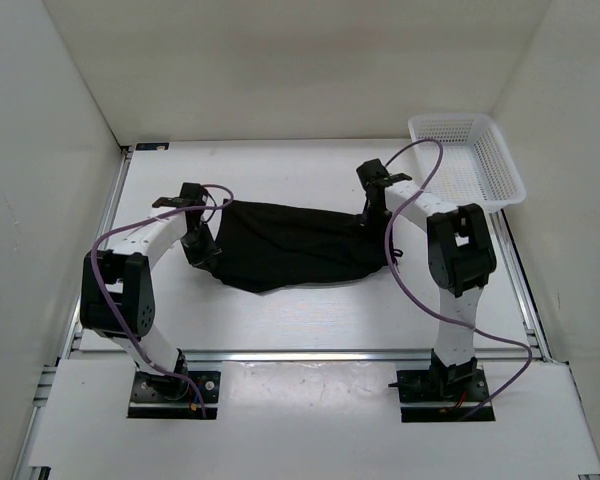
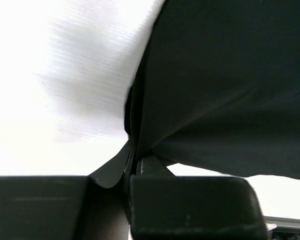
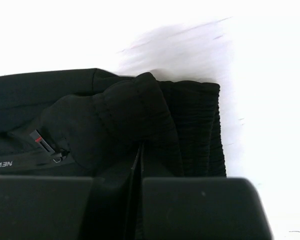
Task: Fold and stack the shorts
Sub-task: Fold the shorts
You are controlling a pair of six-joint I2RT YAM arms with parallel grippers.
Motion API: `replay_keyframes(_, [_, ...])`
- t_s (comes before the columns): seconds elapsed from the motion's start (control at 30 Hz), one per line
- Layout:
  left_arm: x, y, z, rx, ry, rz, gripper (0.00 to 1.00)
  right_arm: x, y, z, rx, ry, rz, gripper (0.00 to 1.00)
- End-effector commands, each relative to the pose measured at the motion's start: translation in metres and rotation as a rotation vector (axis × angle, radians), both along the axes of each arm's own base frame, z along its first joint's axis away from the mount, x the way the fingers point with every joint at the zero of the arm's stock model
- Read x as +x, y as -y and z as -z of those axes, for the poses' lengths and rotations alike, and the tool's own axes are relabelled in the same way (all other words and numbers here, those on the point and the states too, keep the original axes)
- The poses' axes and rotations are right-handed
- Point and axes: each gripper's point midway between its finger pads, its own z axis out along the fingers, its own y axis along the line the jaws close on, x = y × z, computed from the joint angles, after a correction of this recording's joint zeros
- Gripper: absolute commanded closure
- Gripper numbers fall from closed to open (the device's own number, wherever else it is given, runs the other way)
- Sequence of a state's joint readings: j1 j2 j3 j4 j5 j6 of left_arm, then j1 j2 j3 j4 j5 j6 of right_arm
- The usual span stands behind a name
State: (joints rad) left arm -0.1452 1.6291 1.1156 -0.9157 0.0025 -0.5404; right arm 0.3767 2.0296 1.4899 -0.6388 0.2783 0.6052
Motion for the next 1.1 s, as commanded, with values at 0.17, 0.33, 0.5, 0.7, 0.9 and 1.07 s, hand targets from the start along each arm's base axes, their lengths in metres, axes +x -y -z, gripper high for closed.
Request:
replay_keyframes(0.17, [0.011, -0.002, -0.010, 0.023, 0.037, 0.039, 0.90, 0.008, 0.019, -0.076, -0.001, 0.205, 0.032, 0.62])
replay_keyframes(0.33, [0.014, 0.000, -0.012, 0.024, 0.046, 0.048, 0.90, -0.018, 0.018, -0.121, 0.068, 0.290, -0.050, 0.44])
replay_keyframes(0.5, [0.016, 0.004, -0.014, 0.022, 0.055, 0.057, 0.90, -0.035, 0.009, -0.095, 0.193, 0.178, -0.129, 0.53])
replay_keyframes(0.7, [0.017, 0.007, -0.019, 0.022, 0.057, 0.066, 0.90, -0.046, -0.004, -0.062, 0.325, 0.055, -0.152, 0.49])
replay_keyframes(0.9, [0.015, 0.005, -0.019, 0.032, 0.049, 0.064, 0.90, -0.066, -0.010, -0.040, 0.398, -0.010, -0.152, 0.49])
replay_keyframes(1.07, [0.015, 0.005, -0.019, 0.032, 0.049, 0.064, 0.90, -0.075, -0.015, -0.034, 0.436, -0.013, -0.156, 0.72])
